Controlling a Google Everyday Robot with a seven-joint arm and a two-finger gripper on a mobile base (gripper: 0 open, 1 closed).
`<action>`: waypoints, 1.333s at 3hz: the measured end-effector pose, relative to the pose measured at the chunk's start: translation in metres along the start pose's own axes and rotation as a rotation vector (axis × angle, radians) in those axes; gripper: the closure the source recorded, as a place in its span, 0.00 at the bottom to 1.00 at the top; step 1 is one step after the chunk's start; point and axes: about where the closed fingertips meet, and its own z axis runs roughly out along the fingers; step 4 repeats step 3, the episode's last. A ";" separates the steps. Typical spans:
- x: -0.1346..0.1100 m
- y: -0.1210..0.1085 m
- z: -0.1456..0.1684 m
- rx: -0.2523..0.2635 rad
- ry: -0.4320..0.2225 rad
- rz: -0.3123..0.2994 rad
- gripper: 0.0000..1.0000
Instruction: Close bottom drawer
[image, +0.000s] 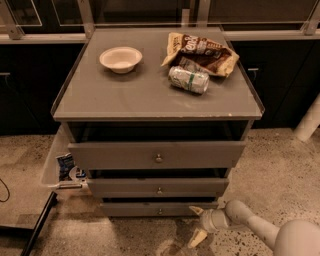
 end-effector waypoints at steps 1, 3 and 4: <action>-0.006 0.020 -0.023 -0.025 0.026 -0.042 0.00; -0.033 0.068 -0.077 -0.055 0.035 -0.150 0.00; -0.033 0.068 -0.077 -0.055 0.035 -0.150 0.00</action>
Offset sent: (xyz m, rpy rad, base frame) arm -0.0919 -0.0281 0.0995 -0.0916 -0.0643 0.1756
